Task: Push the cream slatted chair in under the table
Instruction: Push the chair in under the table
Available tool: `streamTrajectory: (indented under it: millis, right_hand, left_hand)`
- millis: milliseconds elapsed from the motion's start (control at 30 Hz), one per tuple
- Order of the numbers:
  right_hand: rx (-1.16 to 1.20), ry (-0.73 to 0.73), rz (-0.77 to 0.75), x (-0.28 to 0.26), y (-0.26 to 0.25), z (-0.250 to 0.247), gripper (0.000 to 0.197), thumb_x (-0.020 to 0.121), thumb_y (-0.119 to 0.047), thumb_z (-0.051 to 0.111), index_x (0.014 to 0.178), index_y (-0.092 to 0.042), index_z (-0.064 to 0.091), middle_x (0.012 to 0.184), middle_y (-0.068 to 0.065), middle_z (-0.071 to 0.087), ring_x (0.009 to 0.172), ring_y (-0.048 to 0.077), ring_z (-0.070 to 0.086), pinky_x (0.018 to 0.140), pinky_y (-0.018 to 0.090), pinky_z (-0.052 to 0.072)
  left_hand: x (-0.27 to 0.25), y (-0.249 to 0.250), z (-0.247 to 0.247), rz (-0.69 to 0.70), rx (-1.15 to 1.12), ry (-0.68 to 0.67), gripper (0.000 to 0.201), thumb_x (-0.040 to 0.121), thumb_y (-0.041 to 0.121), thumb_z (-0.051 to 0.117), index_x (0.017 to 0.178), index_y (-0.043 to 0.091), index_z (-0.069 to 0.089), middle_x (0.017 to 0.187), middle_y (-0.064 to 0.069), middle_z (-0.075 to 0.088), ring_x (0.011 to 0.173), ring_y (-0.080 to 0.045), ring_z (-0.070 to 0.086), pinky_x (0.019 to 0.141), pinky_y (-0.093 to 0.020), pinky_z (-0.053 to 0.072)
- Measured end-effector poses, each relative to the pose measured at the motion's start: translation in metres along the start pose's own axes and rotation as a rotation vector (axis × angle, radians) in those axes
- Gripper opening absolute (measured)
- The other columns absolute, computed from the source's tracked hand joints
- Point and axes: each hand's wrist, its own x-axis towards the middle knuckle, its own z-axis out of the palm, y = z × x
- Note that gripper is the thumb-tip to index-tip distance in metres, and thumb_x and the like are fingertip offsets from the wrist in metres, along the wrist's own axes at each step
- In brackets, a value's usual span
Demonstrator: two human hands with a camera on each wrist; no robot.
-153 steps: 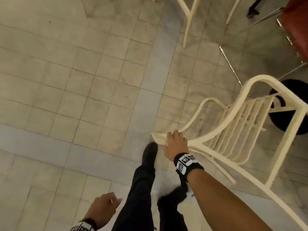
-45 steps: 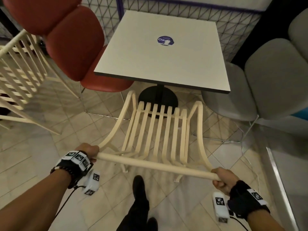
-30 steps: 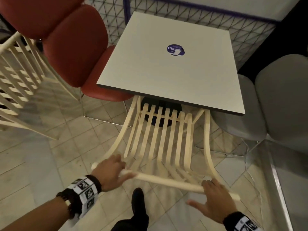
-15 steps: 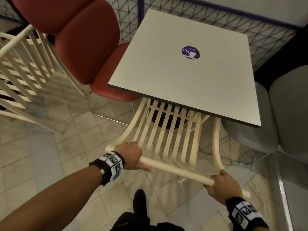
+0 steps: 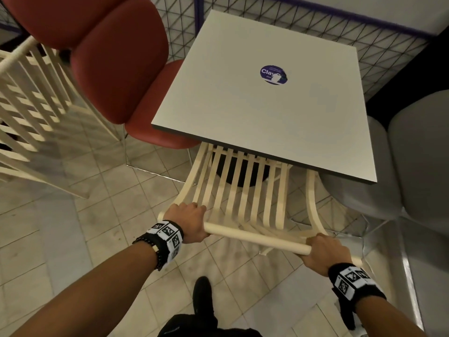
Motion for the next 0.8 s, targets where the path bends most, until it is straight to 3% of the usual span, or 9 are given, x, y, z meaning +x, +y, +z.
streamTrajectory:
  millis: [200, 333, 466, 566, 666, 799]
  right_hand:
    - [0.058, 0.011, 0.050, -0.013, -0.008, 0.003, 0.051, 0.072, -0.071, 0.054, 0.082, -0.020, 0.050, 0.080, -0.004, 0.051, 0.084, 0.024, 0.063, 0.072, 0.036, 0.051]
    - [0.010, 0.007, 0.038, -0.015, 0.000, 0.009, 0.051, 0.071, -0.070, 0.053, 0.087, -0.022, 0.058, 0.082, -0.005, 0.049, 0.086, 0.024, 0.064, 0.065, 0.033, 0.044]
    - [0.000, -0.017, 0.012, -0.010, 0.007, 0.012, 0.047, 0.070, -0.064, 0.054, 0.091, -0.024, 0.064, 0.084, -0.005, 0.049, 0.087, 0.025, 0.063, 0.065, 0.034, 0.042]
    - [-0.004, 0.005, -0.018, -0.010, 0.007, 0.011, 0.043, 0.071, -0.062, 0.054, 0.090, -0.024, 0.063, 0.086, -0.004, 0.052, 0.087, 0.025, 0.063, 0.065, 0.034, 0.044]
    - [0.011, 0.037, -0.009, -0.012, 0.010, 0.008, 0.042, 0.075, -0.056, 0.057, 0.096, -0.020, 0.062, 0.098, 0.000, 0.061, 0.094, 0.027, 0.063, 0.074, 0.036, 0.049]
    - [-0.009, 0.051, -0.045, -0.013, 0.014, 0.013, 0.040, 0.076, -0.055, 0.053, 0.095, -0.022, 0.067, 0.095, -0.003, 0.054, 0.092, 0.025, 0.063, 0.072, 0.036, 0.047]
  left_hand:
    - [-0.003, -0.010, 0.000, -0.037, -0.016, -0.088, 0.061, 0.071, 0.074, 0.057, 0.102, 0.022, 0.068, 0.097, -0.001, 0.068, 0.083, -0.023, 0.061, 0.078, -0.038, 0.050]
    - [-0.004, -0.016, -0.001, -0.014, -0.017, -0.100, 0.052, 0.075, 0.066, 0.061, 0.100, 0.023, 0.071, 0.091, 0.000, 0.064, 0.077, -0.021, 0.056, 0.074, -0.034, 0.046]
    - [-0.002, -0.020, 0.000, 0.036, 0.030, -0.100, 0.036, 0.079, 0.052, 0.059, 0.102, 0.025, 0.069, 0.107, -0.002, 0.069, 0.096, -0.025, 0.065, 0.085, -0.038, 0.049]
    - [-0.001, -0.016, 0.000, 0.036, 0.071, -0.099, 0.030, 0.078, 0.044, 0.055, 0.099, 0.026, 0.068, 0.106, 0.000, 0.069, 0.097, -0.025, 0.066, 0.086, -0.038, 0.050]
    - [-0.004, -0.010, 0.000, 0.021, 0.109, -0.082, 0.028, 0.079, 0.042, 0.054, 0.098, 0.026, 0.068, 0.106, -0.001, 0.068, 0.100, -0.026, 0.066, 0.084, -0.037, 0.049]
    - [-0.007, -0.005, 0.008, 0.027, 0.109, -0.072, 0.022, 0.078, 0.041, 0.051, 0.091, 0.029, 0.064, 0.106, 0.000, 0.069, 0.100, -0.025, 0.066, 0.086, -0.039, 0.050]
